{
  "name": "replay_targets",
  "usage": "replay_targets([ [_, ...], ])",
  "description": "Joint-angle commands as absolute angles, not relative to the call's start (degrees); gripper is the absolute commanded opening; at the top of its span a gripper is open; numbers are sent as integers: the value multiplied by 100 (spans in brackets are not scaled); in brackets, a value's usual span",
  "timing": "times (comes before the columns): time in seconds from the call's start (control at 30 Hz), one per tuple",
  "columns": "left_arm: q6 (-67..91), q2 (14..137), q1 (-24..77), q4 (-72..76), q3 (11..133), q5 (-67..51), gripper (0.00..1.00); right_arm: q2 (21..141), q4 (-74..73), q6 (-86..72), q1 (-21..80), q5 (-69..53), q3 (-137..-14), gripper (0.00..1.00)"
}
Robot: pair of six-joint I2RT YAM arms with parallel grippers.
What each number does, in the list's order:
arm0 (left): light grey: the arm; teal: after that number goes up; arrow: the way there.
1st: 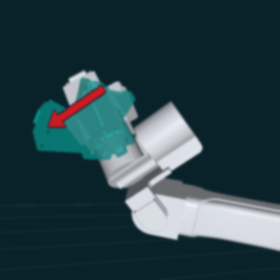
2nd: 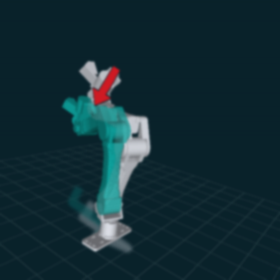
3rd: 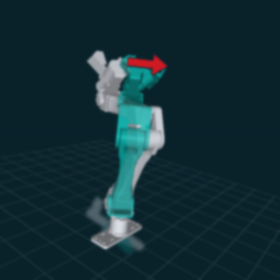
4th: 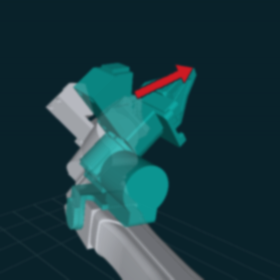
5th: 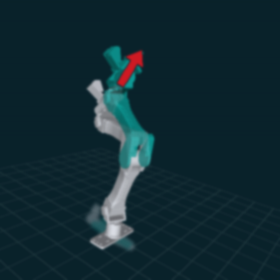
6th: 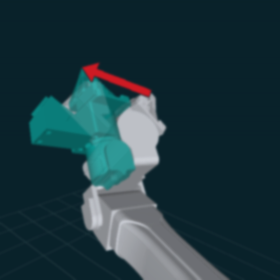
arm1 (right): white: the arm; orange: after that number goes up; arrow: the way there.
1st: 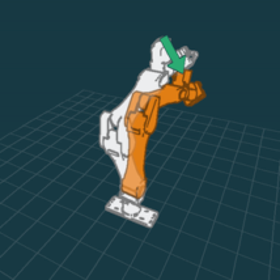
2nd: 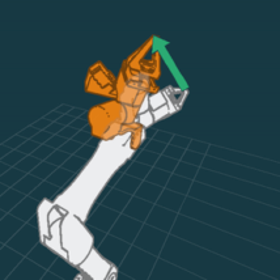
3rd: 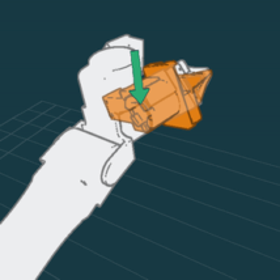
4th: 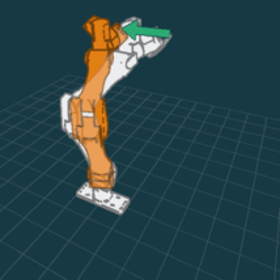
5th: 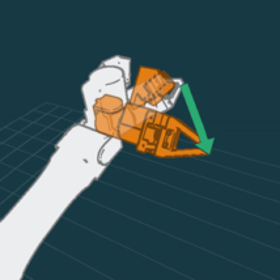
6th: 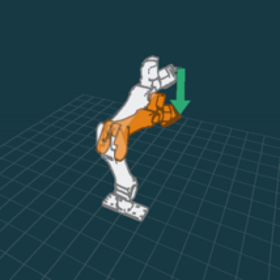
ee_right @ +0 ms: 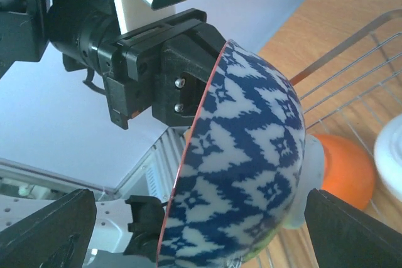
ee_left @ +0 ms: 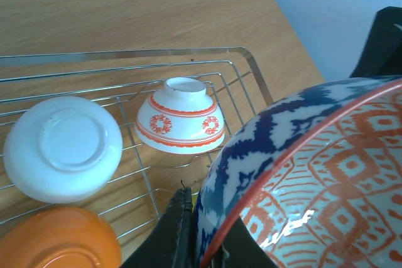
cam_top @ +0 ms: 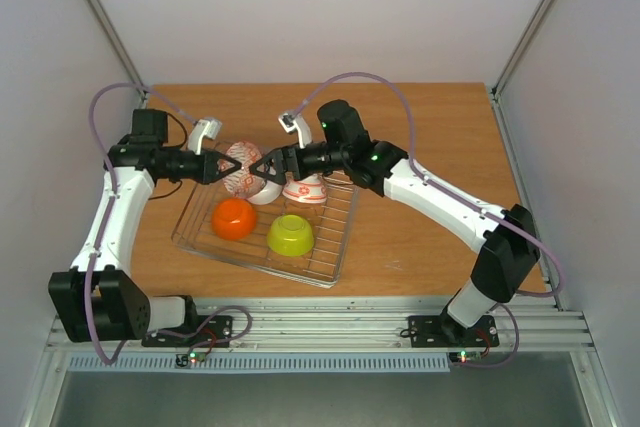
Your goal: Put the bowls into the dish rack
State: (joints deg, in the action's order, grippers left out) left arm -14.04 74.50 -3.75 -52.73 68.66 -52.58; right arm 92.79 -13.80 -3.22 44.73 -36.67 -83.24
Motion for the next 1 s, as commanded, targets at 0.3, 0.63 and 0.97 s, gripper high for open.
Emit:
replay_targets([
  [0.3, -1608, 7337, -465, -5290, 7116, -5940, 0, 9350, -1167, -496, 4482, -3949, -8192, 96],
  [0.63, -1599, 7328, -514, -5312, 7108, -6177, 1, 9532, -679, -834, 4486, -4424, -8085, 93],
  [0.97, -1657, 7406, -553, -5423, 7114, -6515, 1, 9522, -204, -1006, 4489, -4763, -7974, 54],
])
